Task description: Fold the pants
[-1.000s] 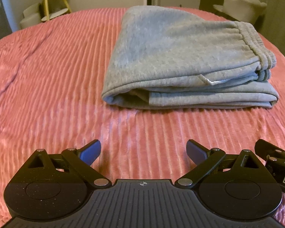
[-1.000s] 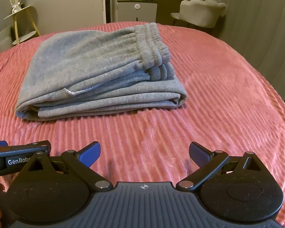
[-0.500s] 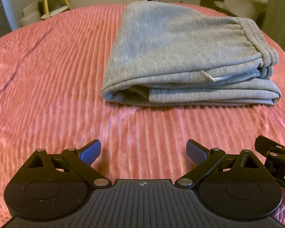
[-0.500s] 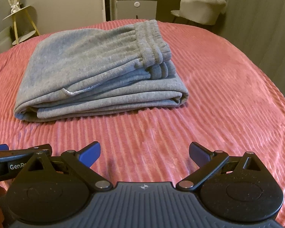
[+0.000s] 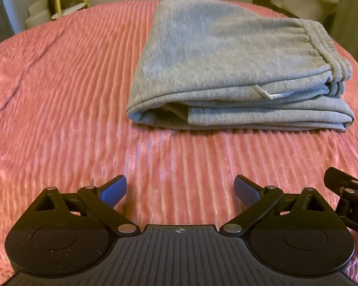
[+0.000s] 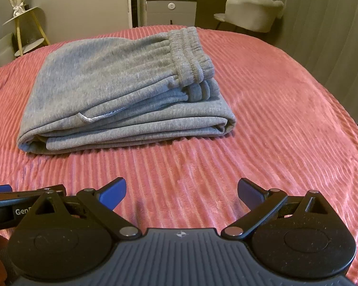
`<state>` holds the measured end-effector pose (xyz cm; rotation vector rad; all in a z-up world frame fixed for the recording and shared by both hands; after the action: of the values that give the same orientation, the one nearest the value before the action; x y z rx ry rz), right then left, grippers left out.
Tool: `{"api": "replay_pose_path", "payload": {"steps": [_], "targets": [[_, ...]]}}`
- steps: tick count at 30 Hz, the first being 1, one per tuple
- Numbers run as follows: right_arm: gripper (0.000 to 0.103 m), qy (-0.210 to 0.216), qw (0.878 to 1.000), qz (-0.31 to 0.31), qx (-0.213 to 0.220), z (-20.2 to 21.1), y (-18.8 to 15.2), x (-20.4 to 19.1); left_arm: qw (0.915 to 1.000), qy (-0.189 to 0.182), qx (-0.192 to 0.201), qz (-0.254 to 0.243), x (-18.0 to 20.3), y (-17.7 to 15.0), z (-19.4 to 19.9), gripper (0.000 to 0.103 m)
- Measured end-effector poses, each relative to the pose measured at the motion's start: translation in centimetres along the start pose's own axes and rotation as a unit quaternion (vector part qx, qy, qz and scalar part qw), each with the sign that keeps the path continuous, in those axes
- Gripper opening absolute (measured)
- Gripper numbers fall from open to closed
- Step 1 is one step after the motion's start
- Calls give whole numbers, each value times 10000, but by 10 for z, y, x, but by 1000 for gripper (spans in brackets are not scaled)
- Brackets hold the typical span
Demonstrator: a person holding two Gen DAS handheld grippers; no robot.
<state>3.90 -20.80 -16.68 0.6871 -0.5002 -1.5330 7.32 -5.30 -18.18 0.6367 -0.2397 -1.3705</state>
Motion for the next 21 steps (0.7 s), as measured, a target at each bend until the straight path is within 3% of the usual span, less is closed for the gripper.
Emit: {"api": "replay_pose_path", "payload": {"steps": [21], "targets": [[100,34,10000,25,-26,0,1,-2,10000,7,13,-41,0,-1,-2,100]]}}
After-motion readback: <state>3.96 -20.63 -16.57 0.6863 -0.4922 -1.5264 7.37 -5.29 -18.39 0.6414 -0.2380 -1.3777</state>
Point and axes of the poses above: each gripper's, at about its wrist camera, not at the fingertips, and z roughly against the way its jaws point, x to its right, y to its top, the point moved 6 cm from there along -z, roughly the way its jaws point, and after that the axes turned 15 degrees about y, right-handed, at the moved point
